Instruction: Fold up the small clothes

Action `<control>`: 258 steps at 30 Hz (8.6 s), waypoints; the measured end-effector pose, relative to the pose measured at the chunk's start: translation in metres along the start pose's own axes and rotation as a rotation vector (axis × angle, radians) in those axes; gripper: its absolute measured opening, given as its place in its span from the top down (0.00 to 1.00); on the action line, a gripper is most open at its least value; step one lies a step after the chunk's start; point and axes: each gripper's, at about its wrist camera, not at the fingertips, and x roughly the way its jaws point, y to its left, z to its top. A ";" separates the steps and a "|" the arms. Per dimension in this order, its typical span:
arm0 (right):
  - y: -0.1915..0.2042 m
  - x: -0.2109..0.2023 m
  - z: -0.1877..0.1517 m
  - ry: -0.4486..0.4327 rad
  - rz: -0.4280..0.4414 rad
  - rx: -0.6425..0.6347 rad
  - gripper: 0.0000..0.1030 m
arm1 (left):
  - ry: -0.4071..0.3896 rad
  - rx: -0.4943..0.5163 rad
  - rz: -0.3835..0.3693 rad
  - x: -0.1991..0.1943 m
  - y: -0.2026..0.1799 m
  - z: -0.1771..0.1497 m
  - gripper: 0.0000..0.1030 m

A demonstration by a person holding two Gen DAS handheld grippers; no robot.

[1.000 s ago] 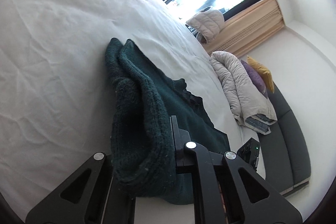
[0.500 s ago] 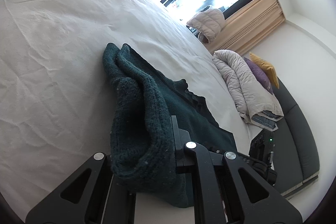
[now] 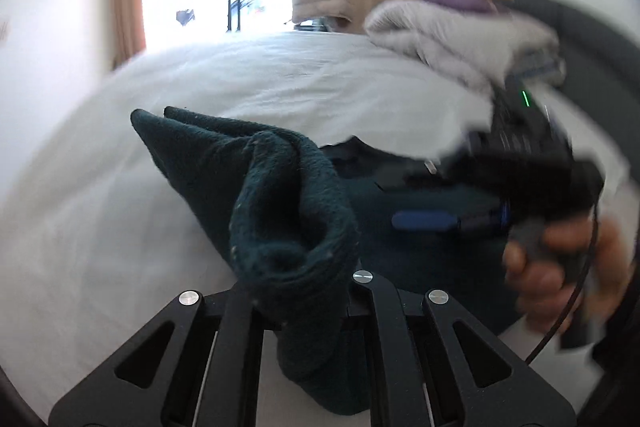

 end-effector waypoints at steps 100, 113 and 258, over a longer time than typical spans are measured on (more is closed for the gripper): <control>-0.033 -0.109 0.055 -0.048 -0.440 -0.163 0.87 | 0.120 0.448 -0.183 0.055 -0.146 0.001 0.93; -0.050 -0.117 0.053 -0.052 -0.457 -0.149 0.87 | 0.097 0.406 -0.208 0.050 -0.141 -0.008 0.82; 0.091 -0.026 -0.164 -0.009 -0.250 -0.231 0.76 | 0.276 -0.385 -0.268 -0.062 0.231 -0.039 0.65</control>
